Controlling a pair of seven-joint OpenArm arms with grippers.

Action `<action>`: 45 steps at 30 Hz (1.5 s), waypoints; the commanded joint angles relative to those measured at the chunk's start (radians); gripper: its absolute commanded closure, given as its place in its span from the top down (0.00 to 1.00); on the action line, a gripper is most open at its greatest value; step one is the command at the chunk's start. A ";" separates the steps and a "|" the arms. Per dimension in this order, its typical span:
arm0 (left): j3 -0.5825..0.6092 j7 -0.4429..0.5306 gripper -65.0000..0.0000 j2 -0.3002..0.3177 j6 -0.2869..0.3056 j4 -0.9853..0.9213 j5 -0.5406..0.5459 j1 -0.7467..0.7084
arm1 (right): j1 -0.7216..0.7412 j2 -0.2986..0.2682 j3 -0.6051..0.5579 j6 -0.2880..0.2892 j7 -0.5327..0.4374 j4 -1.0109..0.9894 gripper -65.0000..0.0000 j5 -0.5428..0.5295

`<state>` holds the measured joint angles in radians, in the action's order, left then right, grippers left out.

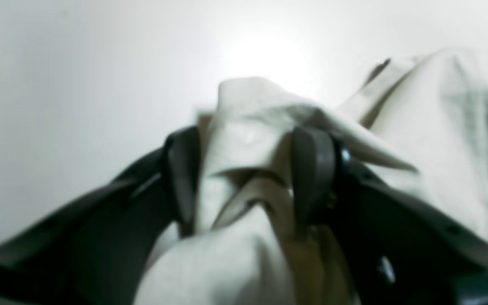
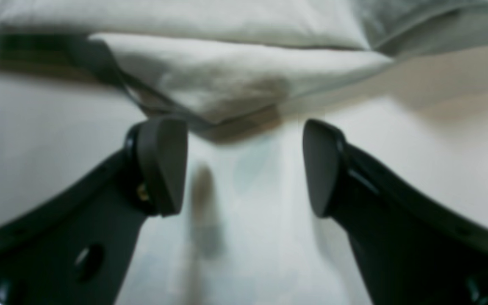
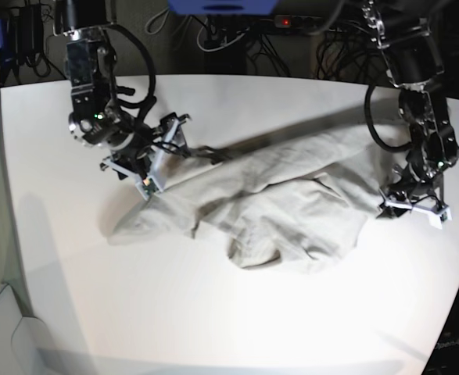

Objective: Layout the t-shirt on the table in an organized manner, then fold the t-shirt properly
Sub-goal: 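Grasp opposite t-shirt edges with both grippers and stretch them apart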

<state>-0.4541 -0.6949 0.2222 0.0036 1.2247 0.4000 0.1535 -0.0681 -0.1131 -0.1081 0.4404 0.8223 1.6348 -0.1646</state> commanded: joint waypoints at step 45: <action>-0.007 0.037 0.00 0.003 -0.014 0.000 0.020 -0.027 | 0.087 0.025 0.046 0.018 -0.022 -0.008 0.00 -0.019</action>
<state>-0.4591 -0.6739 0.2165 0.0032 1.2060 0.4099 0.1043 -0.0010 -0.0845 -0.0654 0.4408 0.8257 1.6104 -0.1734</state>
